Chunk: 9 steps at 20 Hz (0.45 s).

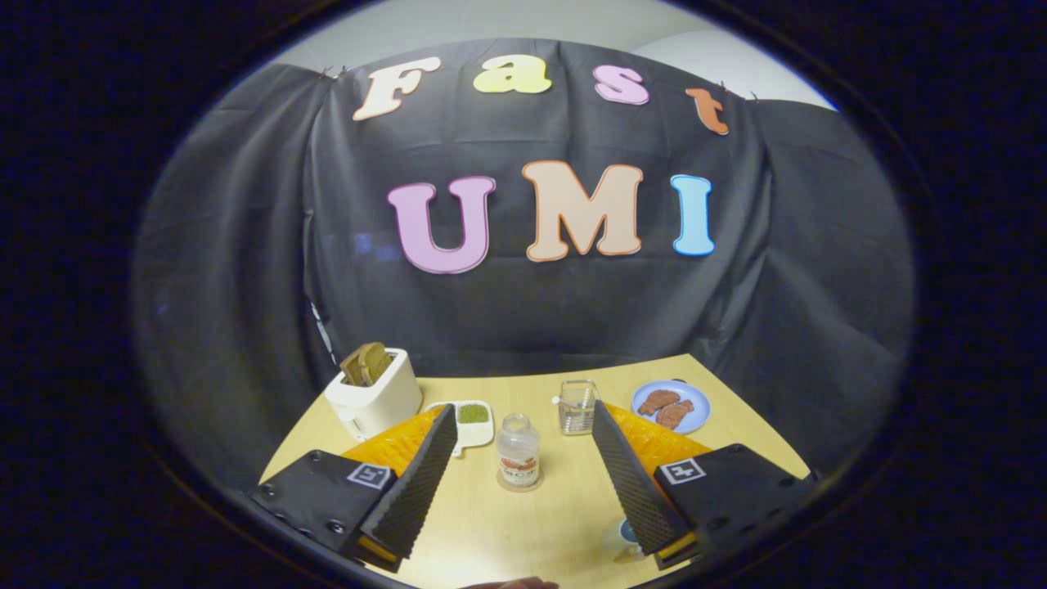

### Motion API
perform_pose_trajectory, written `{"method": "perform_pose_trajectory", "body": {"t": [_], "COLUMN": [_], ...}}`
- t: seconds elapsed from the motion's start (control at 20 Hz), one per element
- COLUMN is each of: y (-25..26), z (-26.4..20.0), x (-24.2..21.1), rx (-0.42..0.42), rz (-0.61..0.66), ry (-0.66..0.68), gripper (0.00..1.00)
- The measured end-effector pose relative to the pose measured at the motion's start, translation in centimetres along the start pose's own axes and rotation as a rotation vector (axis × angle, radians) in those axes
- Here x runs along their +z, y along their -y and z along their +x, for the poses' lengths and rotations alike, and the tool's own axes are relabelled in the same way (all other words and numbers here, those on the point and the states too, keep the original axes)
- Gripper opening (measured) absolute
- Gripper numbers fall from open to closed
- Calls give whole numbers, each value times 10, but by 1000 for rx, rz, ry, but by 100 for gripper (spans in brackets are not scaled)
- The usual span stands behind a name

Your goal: Take the bottle from table, then pour the juice into the cup, finally place the bottle on the coaster

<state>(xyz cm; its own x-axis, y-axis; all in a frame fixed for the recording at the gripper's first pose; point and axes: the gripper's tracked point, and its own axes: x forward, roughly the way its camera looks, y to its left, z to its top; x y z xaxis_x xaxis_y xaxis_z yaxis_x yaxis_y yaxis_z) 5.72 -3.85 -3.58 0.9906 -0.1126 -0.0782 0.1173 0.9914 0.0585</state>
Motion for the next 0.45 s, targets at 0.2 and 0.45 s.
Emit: {"method": "perform_pose_trajectory", "body": {"t": [0.2, 0.45], "y": [12, 24], "z": [-21, -47], "x": [23, 41], "rx": [4, -14], "rz": [-10, -61], "ry": [36, 61], "gripper": [100, 100]}}
